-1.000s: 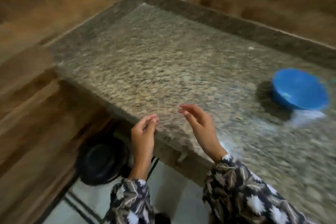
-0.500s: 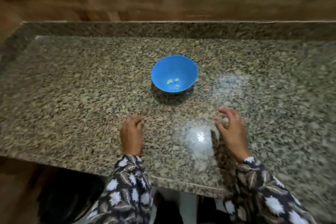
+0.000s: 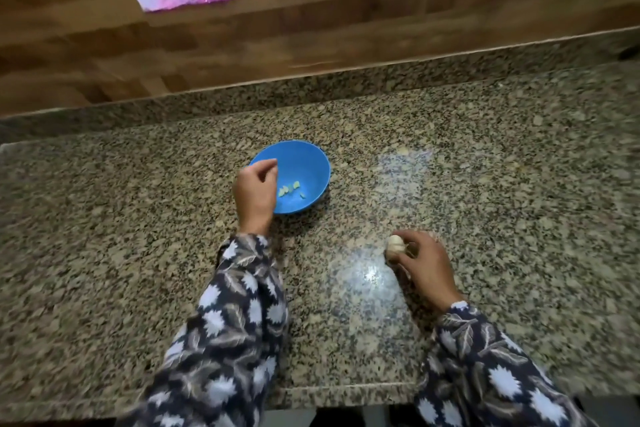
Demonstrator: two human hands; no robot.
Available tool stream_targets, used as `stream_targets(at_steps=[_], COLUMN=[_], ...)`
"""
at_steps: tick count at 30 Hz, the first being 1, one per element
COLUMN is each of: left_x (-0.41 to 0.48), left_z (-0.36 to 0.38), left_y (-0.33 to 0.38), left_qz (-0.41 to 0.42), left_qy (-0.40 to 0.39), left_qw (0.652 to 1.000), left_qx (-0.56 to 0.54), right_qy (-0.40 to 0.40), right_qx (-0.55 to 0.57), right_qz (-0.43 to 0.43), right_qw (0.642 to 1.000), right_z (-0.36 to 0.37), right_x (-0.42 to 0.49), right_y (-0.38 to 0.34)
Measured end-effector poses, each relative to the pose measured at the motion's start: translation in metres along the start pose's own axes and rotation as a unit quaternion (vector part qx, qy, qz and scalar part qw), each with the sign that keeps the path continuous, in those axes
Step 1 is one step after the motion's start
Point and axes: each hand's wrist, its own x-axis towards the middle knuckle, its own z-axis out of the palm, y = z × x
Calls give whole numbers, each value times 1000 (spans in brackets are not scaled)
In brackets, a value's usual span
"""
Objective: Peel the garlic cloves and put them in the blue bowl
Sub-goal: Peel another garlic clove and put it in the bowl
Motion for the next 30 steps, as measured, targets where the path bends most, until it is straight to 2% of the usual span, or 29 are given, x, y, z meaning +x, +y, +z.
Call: stream_targets(at_steps=[2,3,6,8,12,15,18,20,24,27,30], left_x=[-23,-41,-100,-123,-140,-140,-133,-129,-128,-130,-134], left_z=[-9,-11,-4,9,25,23,16,11,8,9,11], left_y=[1,1,-4,-11,-10,-8,-11,-11,-10,-7,-8], left_qz=[-6,-19,-93,-114,-180,-203,-233,-248,-238,-230,-217], left_qy=[-4,-39,-232,-294,-262,-239,-290,-324,-328,-318,-307], left_qw=[996,991,951,928,904,889,843,822,826,826,838], left_qx=[-90,-123,-179,-196,-286,-333,-388,-397,-392,-404,-397], right_qy=[-28,-45,-65,-70,-51,-52,-36,-56,-130,-110,-92], right_qx=[124,184,323,377,345,348,357,375,418,446,436], right_qz=[41,57,89,100,55,25,19,45,66,63,50], right_qw=[991,980,940,918,936,936,933,924,897,886,894], right_z=[3,6,17,23,30,30,29,27,22,22,22], right_x=[-4,-8,-20,-26,-31,-36,-40,-41,-45,-50,-52], right_y=[-6,-10,-21,-27,-30,-35,-39,-39,-39,-42,-43])
